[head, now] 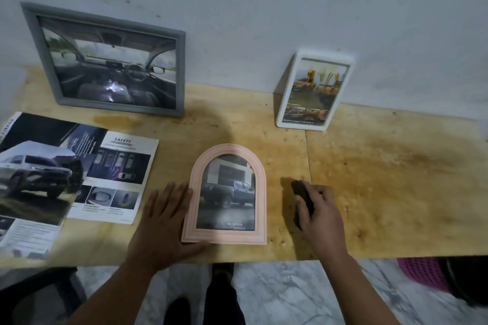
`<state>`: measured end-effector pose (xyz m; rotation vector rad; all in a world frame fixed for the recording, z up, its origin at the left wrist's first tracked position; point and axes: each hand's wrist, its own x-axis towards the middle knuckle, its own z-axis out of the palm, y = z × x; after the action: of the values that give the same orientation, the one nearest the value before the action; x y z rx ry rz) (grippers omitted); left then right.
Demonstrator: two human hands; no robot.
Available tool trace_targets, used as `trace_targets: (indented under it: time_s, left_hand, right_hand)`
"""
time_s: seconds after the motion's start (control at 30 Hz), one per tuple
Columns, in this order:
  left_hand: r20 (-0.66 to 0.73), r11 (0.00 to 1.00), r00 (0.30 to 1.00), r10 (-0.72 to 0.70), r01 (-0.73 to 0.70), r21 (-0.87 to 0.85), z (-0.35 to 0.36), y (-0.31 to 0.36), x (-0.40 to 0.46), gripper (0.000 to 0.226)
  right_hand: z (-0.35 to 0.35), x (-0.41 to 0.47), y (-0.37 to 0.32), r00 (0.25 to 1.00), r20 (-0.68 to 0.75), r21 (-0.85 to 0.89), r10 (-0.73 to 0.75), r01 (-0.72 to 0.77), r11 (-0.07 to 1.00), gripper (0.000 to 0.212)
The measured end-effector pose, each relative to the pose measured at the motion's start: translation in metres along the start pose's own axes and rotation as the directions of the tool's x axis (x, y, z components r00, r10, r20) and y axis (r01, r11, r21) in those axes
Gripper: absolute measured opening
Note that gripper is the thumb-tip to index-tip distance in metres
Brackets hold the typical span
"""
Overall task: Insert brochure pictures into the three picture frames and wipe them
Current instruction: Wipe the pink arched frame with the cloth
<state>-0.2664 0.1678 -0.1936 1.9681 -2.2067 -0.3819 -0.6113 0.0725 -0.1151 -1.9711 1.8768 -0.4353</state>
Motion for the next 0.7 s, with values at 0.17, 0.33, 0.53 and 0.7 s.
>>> trace_targets:
  time_s: [0.17,0.33,0.53,0.7]
  left_hand:
    - [0.048,0.999,0.999,-0.006,0.008,-0.046,-0.006,0.004,0.003,0.123]
    - [0.188,0.982,0.972,-0.139,0.16,-0.099,-0.036,0.012,0.016,0.115]
    - [0.378,0.643,0.792,-0.479,0.61,-0.463,-0.067,0.034,0.054,0.116]
    - [0.4,0.402,0.668,-0.627,0.718,-0.568,-0.059,0.053,0.063,0.084]
  right_hand:
    - [-0.002,-0.008,0.047,0.941,0.262,-0.375,0.215,-0.106,0.921,0.082]
    - [-0.018,-0.007,0.001,0.986,0.116,-0.273,0.12,-0.085,0.958,0.07]
    - [0.009,0.014,-0.054,0.757,0.61,0.348,0.236,-0.524,0.777,0.066]
    - [0.013,0.03,-0.08,0.716,0.656,0.397,0.241,-0.598,0.697,0.037]
